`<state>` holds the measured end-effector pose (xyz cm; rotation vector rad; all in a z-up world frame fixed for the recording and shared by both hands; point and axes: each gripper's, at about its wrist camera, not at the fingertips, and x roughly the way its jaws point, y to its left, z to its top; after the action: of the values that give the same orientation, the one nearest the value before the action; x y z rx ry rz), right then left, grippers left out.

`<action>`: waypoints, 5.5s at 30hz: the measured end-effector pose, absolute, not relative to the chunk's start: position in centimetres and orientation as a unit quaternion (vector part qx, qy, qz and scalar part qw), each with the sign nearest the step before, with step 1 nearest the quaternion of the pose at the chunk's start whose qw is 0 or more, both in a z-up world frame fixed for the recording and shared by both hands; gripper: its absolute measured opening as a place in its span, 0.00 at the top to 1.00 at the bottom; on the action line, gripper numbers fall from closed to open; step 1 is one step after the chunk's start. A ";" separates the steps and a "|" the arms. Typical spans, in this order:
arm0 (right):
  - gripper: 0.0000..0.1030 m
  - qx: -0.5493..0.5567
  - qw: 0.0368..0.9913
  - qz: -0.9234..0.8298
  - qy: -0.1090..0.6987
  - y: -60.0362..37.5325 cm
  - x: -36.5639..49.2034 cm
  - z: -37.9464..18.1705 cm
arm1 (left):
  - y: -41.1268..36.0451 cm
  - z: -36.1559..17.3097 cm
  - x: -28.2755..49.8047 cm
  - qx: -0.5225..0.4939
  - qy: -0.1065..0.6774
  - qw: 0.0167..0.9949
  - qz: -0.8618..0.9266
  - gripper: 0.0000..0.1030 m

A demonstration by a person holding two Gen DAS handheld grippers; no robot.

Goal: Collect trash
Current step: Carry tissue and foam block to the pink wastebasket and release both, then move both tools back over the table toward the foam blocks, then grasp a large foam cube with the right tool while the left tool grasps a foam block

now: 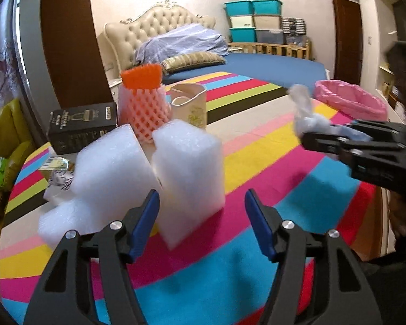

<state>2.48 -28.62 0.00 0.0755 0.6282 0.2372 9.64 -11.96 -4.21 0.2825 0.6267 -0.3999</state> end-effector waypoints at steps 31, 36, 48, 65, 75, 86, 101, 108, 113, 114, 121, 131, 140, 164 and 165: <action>0.70 0.042 0.954 0.000 0.296 -38.1 1.0 0.9 | -24.5 -1.9 12.3 0.131 0.280 0.906 -0.289 0.59; 0.70 0.038 0.953 -0.060 0.295 -42.6 0.1 2.2 | -28.7 -1.2 13.4 0.127 0.283 0.896 -0.318 0.59; 0.70 0.060 0.934 -0.170 0.309 -55.5 -0.2 3.1 | -43.8 1.9 17.0 0.099 0.296 0.845 -0.434 0.59; 0.30 0.084 0.930 -0.184 0.307 -62.7 1.1 1.2 | -55.9 -1.8 21.2 0.106 0.324 0.821 -0.457 0.27; 0.27 0.093 0.934 -0.201 0.281 -60.4 -3.5 3.2 | -48.6 -0.5 18.6 0.121 0.270 0.870 -0.395 0.05; 0.18 0.025 0.944 -0.140 0.299 -50.7 -2.9 4.1 | -35.9 0.9 12.8 0.126 0.232 0.897 -0.355 0.05; 0.18 -0.022 0.936 0.066 0.345 -32.4 1.0 1.6 | -13.3 3.1 8.4 0.085 0.257 0.948 -0.169 0.05; 0.18 -0.061 0.919 0.135 0.366 -25.9 1.3 -0.1 | -3.2 1.1 6.3 0.041 0.289 0.954 -0.071 0.05; 0.18 -0.103 0.902 0.178 0.379 -20.9 2.4 -0.9 | 0.9 -1.4 5.3 0.040 0.312 0.949 -0.023 0.05; 0.18 -0.111 0.901 0.181 0.379 -20.0 2.6 -1.0 | 1.5 -1.8 5.1 0.039 0.315 0.948 -0.016 0.05; 0.18 -0.127 0.890 0.210 0.385 -15.6 4.8 -1.3 | 4.2 -3.9 4.0 0.020 0.336 0.942 0.006 0.05; 0.18 -0.095 0.889 0.212 0.394 -14.5 6.9 -0.3 | 5.3 -5.1 3.8 0.001 0.348 0.938 0.015 0.05; 0.20 -0.080 0.900 0.208 0.376 -13.7 8.5 0.1 | 3.6 -4.9 3.9 0.023 0.339 0.941 -0.002 0.05; 0.34 -0.031 0.920 0.170 0.350 -20.1 5.8 -0.7 | -1.8 -4.6 12.3 0.008 0.353 0.935 -0.035 0.05; 0.34 -0.031 0.920 0.170 0.351 -20.1 5.8 -0.6 | -1.8 -4.8 12.6 0.008 0.357 0.934 -0.032 0.06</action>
<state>5.75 -20.08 -0.65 -0.0642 0.7204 0.3499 12.59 -1.82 -4.78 0.0171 0.7296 -0.0664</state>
